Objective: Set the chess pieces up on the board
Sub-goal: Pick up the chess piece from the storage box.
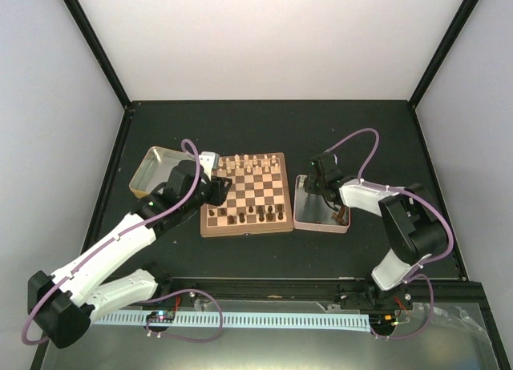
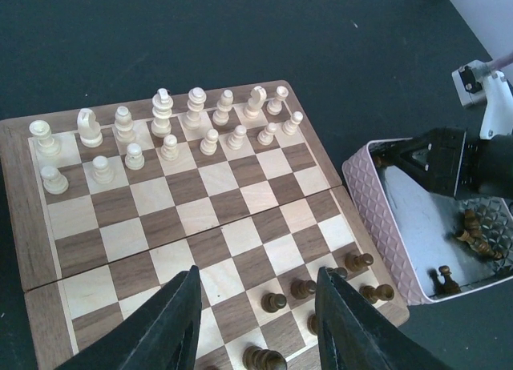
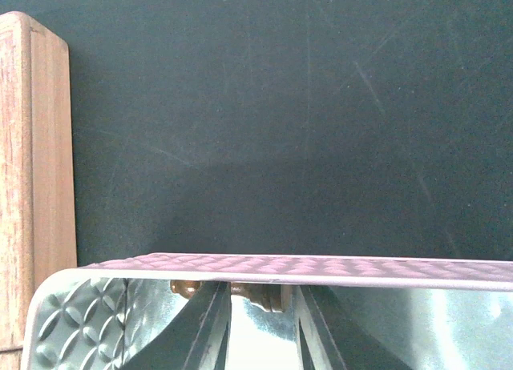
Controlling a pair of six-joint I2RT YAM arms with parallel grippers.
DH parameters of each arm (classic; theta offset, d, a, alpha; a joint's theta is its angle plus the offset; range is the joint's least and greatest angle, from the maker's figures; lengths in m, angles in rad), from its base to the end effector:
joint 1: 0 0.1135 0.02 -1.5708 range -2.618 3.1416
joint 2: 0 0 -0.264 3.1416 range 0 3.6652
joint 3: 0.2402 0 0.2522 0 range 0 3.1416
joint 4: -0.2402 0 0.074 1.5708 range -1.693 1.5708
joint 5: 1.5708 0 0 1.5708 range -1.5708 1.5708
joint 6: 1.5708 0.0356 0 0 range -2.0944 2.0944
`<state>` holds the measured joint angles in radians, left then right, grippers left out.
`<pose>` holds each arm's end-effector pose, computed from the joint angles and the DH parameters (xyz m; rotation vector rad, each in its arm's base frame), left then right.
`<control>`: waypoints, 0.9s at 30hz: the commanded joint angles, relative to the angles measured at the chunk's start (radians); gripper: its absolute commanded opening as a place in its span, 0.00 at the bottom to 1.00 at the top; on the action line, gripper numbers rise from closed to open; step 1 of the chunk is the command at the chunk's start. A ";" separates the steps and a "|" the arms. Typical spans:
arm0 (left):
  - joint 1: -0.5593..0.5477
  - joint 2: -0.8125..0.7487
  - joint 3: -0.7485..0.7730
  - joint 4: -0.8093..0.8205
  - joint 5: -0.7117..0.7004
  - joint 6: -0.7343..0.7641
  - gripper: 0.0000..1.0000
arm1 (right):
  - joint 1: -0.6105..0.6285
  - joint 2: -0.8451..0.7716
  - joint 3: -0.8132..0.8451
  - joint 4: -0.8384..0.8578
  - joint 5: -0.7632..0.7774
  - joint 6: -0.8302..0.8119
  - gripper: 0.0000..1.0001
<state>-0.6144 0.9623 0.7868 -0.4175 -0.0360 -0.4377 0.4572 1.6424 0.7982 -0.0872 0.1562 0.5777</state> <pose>0.1737 -0.1210 0.2852 0.1746 2.2118 -0.5581 0.2820 0.1326 0.1460 0.2153 2.4927 0.2395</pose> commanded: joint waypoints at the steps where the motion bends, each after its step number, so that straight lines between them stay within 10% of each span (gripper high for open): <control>1: 0.009 0.011 0.005 0.019 0.019 0.011 0.41 | -0.006 0.028 0.024 0.042 0.053 -0.015 0.20; 20: 0.009 0.032 0.008 0.008 0.036 0.010 0.41 | -0.005 -0.073 -0.023 -0.148 0.030 0.039 0.15; 27: 0.009 0.043 0.016 0.012 0.050 0.008 0.41 | -0.005 -0.109 0.002 -0.160 0.007 0.001 0.35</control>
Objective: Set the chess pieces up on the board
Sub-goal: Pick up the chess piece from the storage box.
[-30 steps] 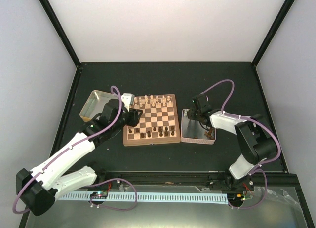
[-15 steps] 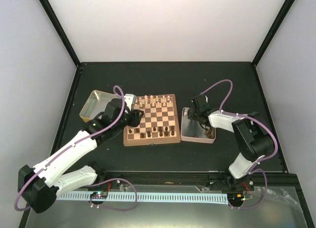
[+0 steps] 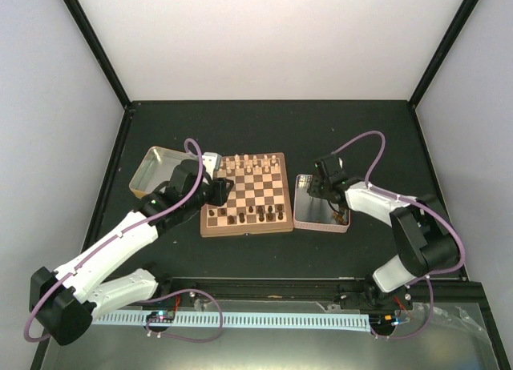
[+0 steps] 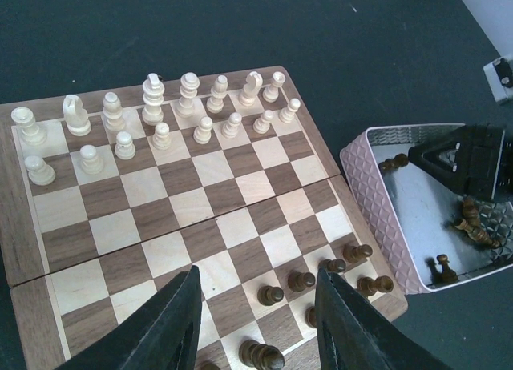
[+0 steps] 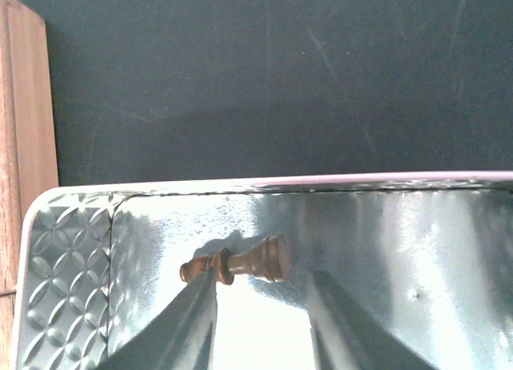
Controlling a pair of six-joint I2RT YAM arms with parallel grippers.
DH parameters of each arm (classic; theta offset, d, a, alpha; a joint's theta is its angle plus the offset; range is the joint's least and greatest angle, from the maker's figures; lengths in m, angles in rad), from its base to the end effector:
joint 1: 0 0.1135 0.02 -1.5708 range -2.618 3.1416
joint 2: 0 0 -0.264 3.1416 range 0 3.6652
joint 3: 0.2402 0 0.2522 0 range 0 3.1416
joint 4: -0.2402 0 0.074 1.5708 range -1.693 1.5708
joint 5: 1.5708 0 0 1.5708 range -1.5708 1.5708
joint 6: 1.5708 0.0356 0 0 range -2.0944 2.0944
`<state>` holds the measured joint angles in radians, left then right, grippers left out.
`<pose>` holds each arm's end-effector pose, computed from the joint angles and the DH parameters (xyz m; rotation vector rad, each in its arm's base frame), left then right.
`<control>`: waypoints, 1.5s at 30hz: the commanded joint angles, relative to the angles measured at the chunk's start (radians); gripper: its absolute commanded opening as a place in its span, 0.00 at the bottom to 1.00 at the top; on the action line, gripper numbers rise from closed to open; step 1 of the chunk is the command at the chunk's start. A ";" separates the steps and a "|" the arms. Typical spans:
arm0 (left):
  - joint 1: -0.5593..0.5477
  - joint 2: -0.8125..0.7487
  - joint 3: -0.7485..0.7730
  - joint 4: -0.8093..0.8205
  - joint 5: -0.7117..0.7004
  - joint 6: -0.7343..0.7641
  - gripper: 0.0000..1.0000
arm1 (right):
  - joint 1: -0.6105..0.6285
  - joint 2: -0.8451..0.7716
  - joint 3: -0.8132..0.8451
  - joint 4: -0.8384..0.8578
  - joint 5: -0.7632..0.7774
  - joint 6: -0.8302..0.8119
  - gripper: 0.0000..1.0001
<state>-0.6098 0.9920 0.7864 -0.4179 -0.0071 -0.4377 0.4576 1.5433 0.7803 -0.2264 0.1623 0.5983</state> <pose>0.1777 -0.1238 0.2792 0.1897 2.2468 -0.5711 0.2638 0.1235 0.1603 0.2414 2.5420 0.2054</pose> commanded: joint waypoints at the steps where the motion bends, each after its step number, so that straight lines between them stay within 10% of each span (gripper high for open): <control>1: 0.004 0.014 0.018 0.010 0.021 0.009 0.41 | -0.005 0.000 0.030 -0.025 0.003 -0.030 0.37; 30: 0.006 0.022 0.025 0.002 0.022 0.017 0.41 | -0.007 0.157 0.120 -0.046 0.063 -0.026 0.47; 45: 0.005 0.025 0.025 0.000 0.025 0.016 0.41 | -0.007 0.158 0.106 -0.088 0.041 -0.018 0.28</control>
<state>-0.6098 1.0111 0.7868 -0.4206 0.0040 -0.4370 0.4572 1.6951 0.8810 -0.3004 0.2001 0.5842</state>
